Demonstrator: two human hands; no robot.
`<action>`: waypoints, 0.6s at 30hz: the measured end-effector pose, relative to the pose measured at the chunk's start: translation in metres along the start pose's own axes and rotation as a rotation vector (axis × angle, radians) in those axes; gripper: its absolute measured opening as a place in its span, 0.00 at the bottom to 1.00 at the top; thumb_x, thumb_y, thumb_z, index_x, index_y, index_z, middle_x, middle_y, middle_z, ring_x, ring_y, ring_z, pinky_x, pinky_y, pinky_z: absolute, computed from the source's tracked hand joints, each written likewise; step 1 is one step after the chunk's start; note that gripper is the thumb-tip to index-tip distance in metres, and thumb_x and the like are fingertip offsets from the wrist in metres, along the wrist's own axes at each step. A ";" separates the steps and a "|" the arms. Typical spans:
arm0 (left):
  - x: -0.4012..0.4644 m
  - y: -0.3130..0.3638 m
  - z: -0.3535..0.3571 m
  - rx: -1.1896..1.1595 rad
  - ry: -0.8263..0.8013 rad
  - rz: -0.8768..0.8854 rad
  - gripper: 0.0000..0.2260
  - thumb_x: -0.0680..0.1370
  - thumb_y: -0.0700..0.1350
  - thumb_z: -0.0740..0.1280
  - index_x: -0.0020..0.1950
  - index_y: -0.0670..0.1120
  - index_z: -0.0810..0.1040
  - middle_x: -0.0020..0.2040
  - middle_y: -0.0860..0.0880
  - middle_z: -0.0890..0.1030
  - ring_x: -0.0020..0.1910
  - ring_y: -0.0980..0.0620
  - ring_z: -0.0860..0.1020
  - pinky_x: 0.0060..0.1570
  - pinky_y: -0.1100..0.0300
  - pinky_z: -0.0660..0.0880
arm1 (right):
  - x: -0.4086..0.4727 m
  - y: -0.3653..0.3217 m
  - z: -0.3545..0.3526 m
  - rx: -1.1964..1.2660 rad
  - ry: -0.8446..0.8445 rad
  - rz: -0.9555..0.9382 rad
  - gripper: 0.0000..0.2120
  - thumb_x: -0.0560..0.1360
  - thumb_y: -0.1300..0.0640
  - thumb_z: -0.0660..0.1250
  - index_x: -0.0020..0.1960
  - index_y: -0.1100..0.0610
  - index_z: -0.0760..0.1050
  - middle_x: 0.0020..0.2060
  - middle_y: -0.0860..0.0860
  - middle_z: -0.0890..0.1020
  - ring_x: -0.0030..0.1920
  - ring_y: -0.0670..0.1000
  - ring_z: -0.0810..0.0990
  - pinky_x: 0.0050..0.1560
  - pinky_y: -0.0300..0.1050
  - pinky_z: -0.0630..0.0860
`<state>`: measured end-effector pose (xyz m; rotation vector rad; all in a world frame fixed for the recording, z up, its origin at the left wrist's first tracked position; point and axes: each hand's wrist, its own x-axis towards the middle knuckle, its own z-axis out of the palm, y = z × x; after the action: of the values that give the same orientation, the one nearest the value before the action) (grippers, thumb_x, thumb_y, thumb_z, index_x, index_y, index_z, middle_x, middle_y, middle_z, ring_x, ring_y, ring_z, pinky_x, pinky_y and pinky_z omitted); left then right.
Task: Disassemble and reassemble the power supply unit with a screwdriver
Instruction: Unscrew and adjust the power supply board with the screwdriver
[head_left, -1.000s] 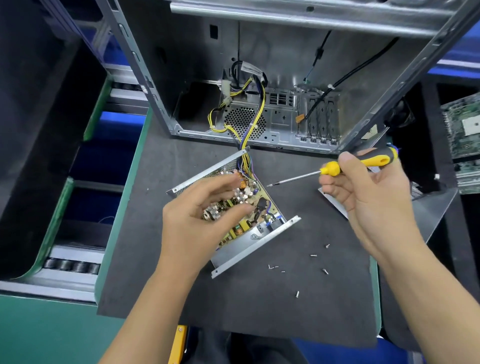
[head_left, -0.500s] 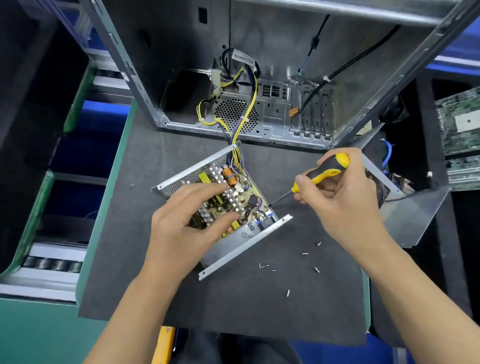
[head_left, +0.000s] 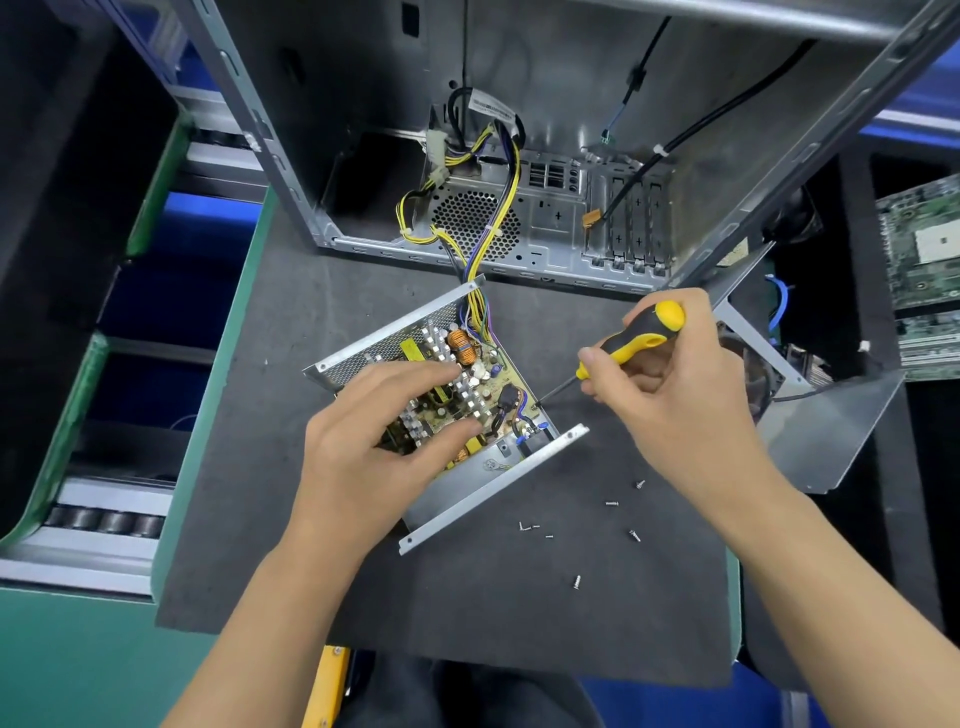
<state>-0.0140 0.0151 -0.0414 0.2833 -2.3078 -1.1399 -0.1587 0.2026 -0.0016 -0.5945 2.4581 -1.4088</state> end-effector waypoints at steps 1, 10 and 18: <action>0.000 0.000 0.000 0.001 0.000 0.003 0.16 0.71 0.42 0.79 0.56 0.40 0.83 0.54 0.51 0.82 0.54 0.53 0.81 0.57 0.63 0.74 | 0.000 -0.001 0.000 -0.011 -0.014 -0.004 0.17 0.73 0.52 0.74 0.48 0.43 0.64 0.37 0.50 0.81 0.37 0.55 0.84 0.42 0.56 0.82; -0.007 0.000 -0.002 0.015 0.137 -0.003 0.08 0.75 0.41 0.75 0.52 0.39 0.84 0.49 0.48 0.84 0.50 0.50 0.83 0.53 0.58 0.77 | -0.001 -0.023 0.002 -0.281 -0.067 -0.233 0.08 0.79 0.49 0.62 0.50 0.54 0.70 0.41 0.50 0.78 0.41 0.51 0.77 0.44 0.40 0.69; -0.013 -0.014 -0.017 0.154 0.417 -0.059 0.08 0.79 0.43 0.71 0.56 0.42 0.79 0.49 0.45 0.81 0.48 0.45 0.77 0.50 0.51 0.74 | 0.003 -0.047 -0.008 -0.649 -0.108 -0.436 0.13 0.77 0.46 0.65 0.48 0.56 0.73 0.33 0.49 0.74 0.32 0.56 0.76 0.32 0.52 0.76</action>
<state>0.0056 0.0006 -0.0491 0.5907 -2.0253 -0.8353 -0.1541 0.1863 0.0430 -1.3625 2.7836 -0.6159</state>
